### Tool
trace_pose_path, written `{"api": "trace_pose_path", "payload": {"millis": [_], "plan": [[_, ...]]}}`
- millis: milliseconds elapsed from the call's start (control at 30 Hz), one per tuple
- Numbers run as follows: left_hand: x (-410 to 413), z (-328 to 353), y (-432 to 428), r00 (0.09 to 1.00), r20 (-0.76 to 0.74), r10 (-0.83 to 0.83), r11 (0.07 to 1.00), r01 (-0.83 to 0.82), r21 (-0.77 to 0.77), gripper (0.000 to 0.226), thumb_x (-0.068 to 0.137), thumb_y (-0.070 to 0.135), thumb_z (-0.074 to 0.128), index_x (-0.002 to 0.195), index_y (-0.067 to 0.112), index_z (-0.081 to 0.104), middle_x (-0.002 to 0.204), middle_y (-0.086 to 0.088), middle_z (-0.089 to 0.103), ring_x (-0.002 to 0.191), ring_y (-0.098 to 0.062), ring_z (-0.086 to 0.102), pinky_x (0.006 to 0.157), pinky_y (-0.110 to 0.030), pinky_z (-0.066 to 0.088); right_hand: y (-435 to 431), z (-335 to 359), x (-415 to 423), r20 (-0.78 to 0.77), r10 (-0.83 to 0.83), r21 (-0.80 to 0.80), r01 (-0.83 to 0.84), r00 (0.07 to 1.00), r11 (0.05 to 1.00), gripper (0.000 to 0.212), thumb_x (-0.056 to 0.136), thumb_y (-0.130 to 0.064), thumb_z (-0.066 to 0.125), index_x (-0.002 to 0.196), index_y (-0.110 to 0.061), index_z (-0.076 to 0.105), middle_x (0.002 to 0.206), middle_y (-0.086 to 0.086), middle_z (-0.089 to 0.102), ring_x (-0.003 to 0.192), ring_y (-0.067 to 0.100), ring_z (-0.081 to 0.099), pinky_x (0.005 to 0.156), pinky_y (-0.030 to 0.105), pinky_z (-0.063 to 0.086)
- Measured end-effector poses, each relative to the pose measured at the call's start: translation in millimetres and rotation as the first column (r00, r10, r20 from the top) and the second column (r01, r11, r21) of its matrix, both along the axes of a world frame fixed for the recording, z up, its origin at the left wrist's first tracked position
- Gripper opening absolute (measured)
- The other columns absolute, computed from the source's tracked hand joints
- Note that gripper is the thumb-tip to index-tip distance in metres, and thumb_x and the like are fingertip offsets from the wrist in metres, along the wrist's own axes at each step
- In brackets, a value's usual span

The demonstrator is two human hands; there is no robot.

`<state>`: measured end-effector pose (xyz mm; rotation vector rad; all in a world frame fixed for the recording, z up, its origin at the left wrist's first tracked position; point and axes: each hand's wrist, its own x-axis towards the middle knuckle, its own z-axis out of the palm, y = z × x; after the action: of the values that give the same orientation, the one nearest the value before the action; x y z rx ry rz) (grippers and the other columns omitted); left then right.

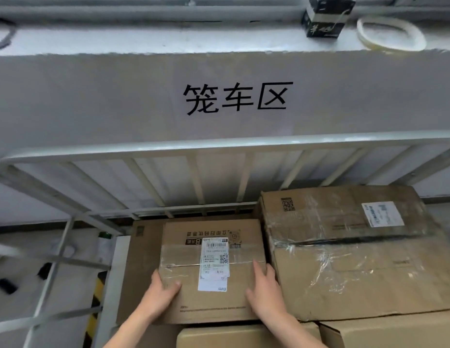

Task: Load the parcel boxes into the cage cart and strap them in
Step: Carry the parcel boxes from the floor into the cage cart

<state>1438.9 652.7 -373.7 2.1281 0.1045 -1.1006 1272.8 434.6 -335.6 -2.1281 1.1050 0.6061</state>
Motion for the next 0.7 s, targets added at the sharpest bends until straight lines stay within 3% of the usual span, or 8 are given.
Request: {"api": "trace_pose_path", "payload": {"millis": [167, 267, 400, 467, 600, 700], "plan": [[-10.7, 0.8, 0.6, 0.999, -0.019, -0.025, 0.999, 0.026, 0.026, 0.069, 0.095, 0.017, 0.067, 0.147, 0.005, 0.024, 0.138, -0.012, 0.055, 0.116, -0.021, 0.054, 0.103, -0.03, 0.038, 0.2, 0.8, -9.5, -0.04, 0.047, 0.059, -0.045, 0.998, 0.997, 0.077, 0.098, -0.023, 0.049, 0.16, -0.026, 0.005, 0.166, 0.017, -0.004, 0.143, 0.03, 0.038, 0.113, 0.033, 0.033], [-12.0, -1.3, -1.4, 1.0, -0.017, -0.015, 0.999, 0.016, 0.041, 0.069, 0.095, 0.019, 0.066, 0.148, 0.004, 0.025, 0.141, -0.012, 0.056, 0.125, -0.027, 0.055, 0.105, -0.033, 0.039, 0.7, 0.1, -11.2, -0.05, 0.051, 0.087, -0.047, 0.997, 0.995, 0.08, 0.095, -0.026, 0.048, 0.16, -0.027, 0.001, 0.166, 0.015, -0.011, 0.145, 0.031, 0.035, 0.114, 0.034, 0.033], [-12.7, 2.7, -1.6, 0.999, -0.037, -0.037, 0.995, 0.04, 0.093, 0.096, 0.097, 0.027, 0.063, 0.158, 0.005, -0.009, 0.157, -0.014, 0.038, 0.142, -0.031, 0.04, 0.115, -0.036, 0.031, 0.3, 1.8, -10.1, -0.045, 0.027, 0.144, -0.02, 0.999, 0.989, 0.084, 0.092, -0.031, 0.049, 0.16, -0.028, 0.0, 0.166, 0.013, -0.015, 0.147, 0.032, 0.03, 0.117, 0.037, 0.032], [-13.3, 8.7, -2.9, 0.998, -0.015, -0.058, 0.992, 0.06, 0.114, 0.1, 0.097, 0.029, 0.062, 0.157, 0.009, -0.016, 0.162, -0.016, 0.028, 0.146, -0.034, 0.033, 0.118, -0.04, 0.028, -0.7, 6.3, -9.5, -0.04, 0.005, 0.167, 0.002, 0.999, 0.986, 0.083, 0.092, -0.03, 0.049, 0.161, -0.027, 0.002, 0.166, 0.012, -0.015, 0.149, 0.032, 0.028, 0.118, 0.038, 0.031], [-21.2, 43.8, -7.3, 0.983, 0.106, -0.151, 0.971, 0.127, 0.201, 0.094, 0.096, 0.035, 0.06, 0.159, 0.014, -0.007, 0.167, -0.019, 0.004, 0.153, -0.035, 0.011, 0.123, -0.048, 0.016, 4.4, 36.9, -14.2, 0.048, -0.041, 0.19, 0.031, 0.998, 0.981, 0.078, 0.093, -0.027, 0.049, 0.161, -0.023, 0.009, 0.168, 0.01, -0.004, 0.148, 0.03, 0.029, 0.117, 0.041, 0.032], [-30.2, 93.9, -10.3, 0.964, 0.154, -0.219, 0.956, 0.18, 0.232, 0.086, 0.097, 0.038, 0.055, 0.16, 0.014, 0.001, 0.167, -0.019, 0.0, 0.154, -0.034, 0.002, 0.123, -0.048, 0.012, 10.1, 83.2, -18.8, 0.101, -0.033, 0.169, 0.016, 0.994, 0.986, 0.075, 0.096, -0.024, 0.049, 0.161, -0.021, 0.011, 0.168, 0.006, 0.005, 0.152, 0.027, 0.019, 0.121, 0.044, 0.026]]}}
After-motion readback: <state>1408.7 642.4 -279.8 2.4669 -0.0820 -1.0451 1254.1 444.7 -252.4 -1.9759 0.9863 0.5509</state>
